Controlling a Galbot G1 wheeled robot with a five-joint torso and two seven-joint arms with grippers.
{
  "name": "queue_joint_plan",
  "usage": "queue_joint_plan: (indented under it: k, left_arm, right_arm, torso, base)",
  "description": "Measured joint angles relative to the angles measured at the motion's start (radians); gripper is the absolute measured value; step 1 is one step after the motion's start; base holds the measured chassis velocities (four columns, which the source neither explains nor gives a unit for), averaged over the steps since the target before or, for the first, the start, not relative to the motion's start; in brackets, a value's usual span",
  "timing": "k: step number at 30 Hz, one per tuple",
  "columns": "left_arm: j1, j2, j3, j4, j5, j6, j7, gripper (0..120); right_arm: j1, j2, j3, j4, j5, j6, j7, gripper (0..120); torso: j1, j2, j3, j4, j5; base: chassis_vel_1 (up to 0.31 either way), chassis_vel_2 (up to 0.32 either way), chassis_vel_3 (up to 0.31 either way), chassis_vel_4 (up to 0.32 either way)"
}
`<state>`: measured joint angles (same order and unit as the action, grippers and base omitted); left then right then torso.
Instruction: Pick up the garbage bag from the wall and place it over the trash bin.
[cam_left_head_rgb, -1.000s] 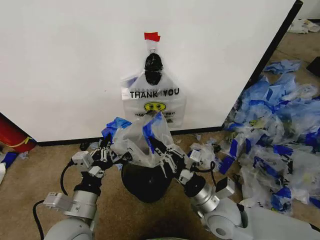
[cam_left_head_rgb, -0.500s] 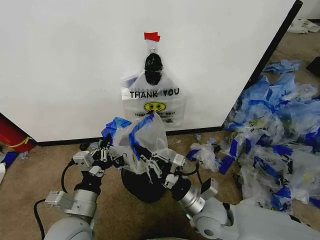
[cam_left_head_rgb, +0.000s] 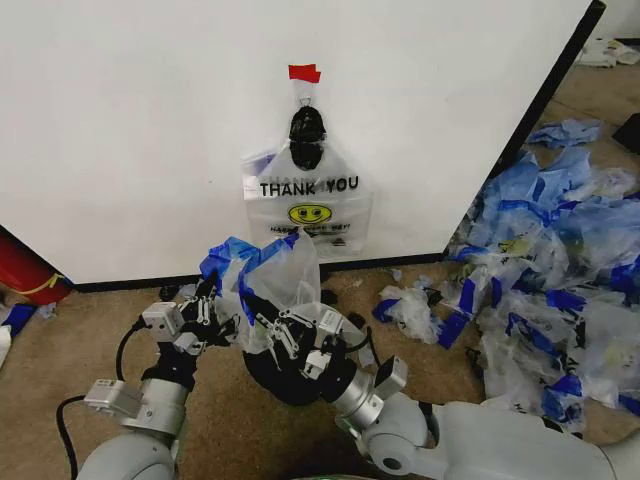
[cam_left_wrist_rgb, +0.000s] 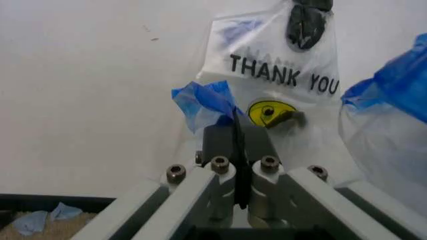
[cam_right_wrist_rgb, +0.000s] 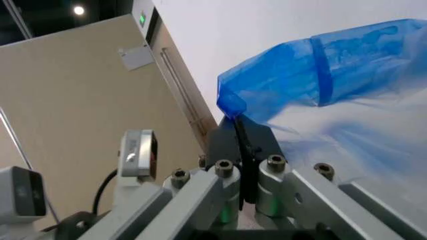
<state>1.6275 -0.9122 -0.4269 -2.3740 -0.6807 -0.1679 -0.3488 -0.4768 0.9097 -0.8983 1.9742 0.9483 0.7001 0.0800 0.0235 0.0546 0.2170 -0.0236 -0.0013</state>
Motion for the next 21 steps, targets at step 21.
queue_joint_plan:
  k: [21]
  left_arm:
    - [0.005, 0.014, -0.016, 0.003, -0.009, 0.009, -0.001, 0]
  right_arm:
    - [-0.021, 0.081, 0.019, -0.026, 0.058, 0.025, -0.013, 0]
  torso:
    - [0.000, 0.000, 0.000, 0.0000, 0.0000]
  base:
    - [0.000, 0.000, 0.000, 0.000]
